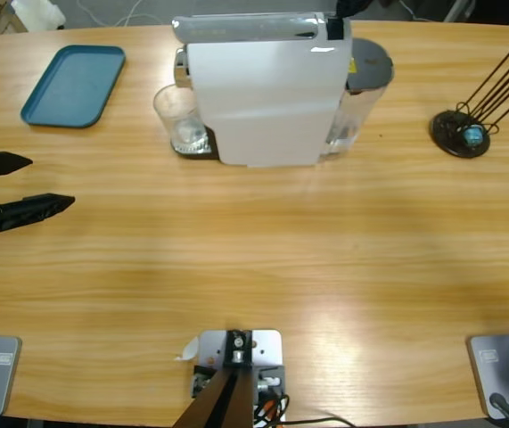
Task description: Pour coffee
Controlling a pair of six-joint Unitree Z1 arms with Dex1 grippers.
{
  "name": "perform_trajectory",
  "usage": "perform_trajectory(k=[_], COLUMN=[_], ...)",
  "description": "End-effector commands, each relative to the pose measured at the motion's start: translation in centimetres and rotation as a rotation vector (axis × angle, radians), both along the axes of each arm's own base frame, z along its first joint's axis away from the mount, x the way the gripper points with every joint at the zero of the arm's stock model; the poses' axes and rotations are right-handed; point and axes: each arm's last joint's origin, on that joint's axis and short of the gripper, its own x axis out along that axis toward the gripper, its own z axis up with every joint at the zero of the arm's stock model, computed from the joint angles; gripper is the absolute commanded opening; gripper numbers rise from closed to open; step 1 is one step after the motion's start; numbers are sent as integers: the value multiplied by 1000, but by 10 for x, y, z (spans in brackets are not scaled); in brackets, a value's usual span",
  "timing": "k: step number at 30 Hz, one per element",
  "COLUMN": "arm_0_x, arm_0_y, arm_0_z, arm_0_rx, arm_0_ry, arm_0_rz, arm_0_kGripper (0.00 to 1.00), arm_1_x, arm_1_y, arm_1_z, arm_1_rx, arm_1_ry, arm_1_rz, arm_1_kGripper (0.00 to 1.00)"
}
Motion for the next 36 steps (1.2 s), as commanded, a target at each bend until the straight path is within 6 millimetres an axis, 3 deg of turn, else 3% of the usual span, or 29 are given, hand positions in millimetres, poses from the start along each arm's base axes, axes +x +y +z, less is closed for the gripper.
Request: perform_trajectory(k=[1,4,10,13,17,20,28,36], arm_0_x=[-5,1,17,22,26,28,22,10], arm_0_y=[6,2,-10,-14,-18,-19,-17,-12], arm_0_z=[0,10,19,16,15,11,-5,1], arm_0_rx=[-29,-48,-48,-49,-73,-79,-60,-60], arm_0_ry=[-44,-72,-89,-87,-94,-97,-42,-66], arm_0_rz=[28,27,11,0,-7,-10,-28,-126], arm_0_kGripper=[1000,1000,1000,1000,1000,1000,1000,1000], arm_1_x=[-107,-141,-157,-159,-157,-161,-198,-198], arm_1_y=[-77,-103,-116,-117,-110,-112,-146,-147], arm_1_z=[53,9,-76,-97,-118,-118,-101,-104], arm_1_rx=[106,168,226,267,303,325,336,335], arm_1_ry=[-153,-131,-175,-267,-236,-245,-268,-262], arm_1_rz=[47,75,101,146,218,229,217,198], arm_1_kGripper=[1000,1000,1000,1000,1000,1000,1000,1000])
